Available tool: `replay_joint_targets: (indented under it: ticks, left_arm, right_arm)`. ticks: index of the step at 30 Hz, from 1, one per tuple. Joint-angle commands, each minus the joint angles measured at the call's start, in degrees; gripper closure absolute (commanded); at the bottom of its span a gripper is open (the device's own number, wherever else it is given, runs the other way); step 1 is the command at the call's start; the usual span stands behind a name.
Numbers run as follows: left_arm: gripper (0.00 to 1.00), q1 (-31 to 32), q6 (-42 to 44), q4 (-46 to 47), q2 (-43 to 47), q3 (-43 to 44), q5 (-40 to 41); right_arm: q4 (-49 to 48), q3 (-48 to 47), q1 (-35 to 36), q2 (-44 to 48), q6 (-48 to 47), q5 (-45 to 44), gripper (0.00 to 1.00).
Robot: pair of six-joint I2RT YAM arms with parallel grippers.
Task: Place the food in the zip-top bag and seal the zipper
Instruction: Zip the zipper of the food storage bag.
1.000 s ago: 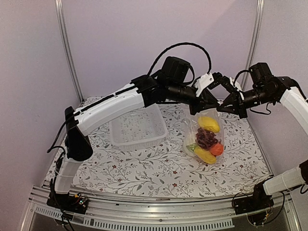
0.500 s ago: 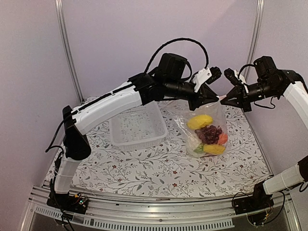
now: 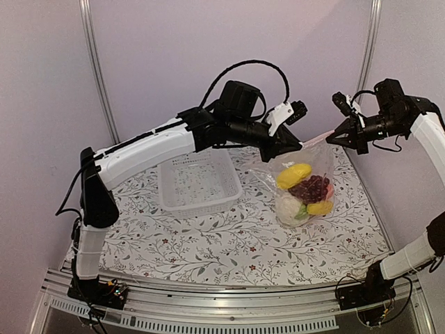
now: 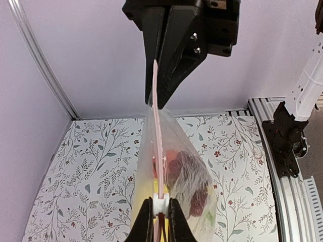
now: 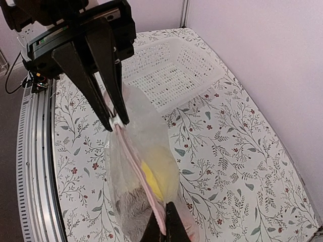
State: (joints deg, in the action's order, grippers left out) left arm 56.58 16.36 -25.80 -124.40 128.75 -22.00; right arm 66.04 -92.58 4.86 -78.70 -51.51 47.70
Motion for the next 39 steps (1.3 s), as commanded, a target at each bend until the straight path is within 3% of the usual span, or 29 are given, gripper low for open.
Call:
replay_joint_targets:
  ticks: [1, 20, 39]
  left_arm:
    - [0.99, -3.1, -1.2, -7.1, 2.7, -4.7, 1.4]
    - [0.98, -5.0, -5.0, 4.5, 17.3, -33.3, 2.6]
    - [0.95, -8.2, -7.7, 9.7, 22.9, -47.8, 4.1]
  right_arm:
    - [-2.4, -3.2, -4.0, -0.3, -0.8, 1.2, 1.0]
    - [-4.9, -2.4, -4.4, -0.8, 1.1, 1.4, 1.0]
    - [-5.5, -3.0, -4.5, -1.7, 2.2, 1.3, 1.0]
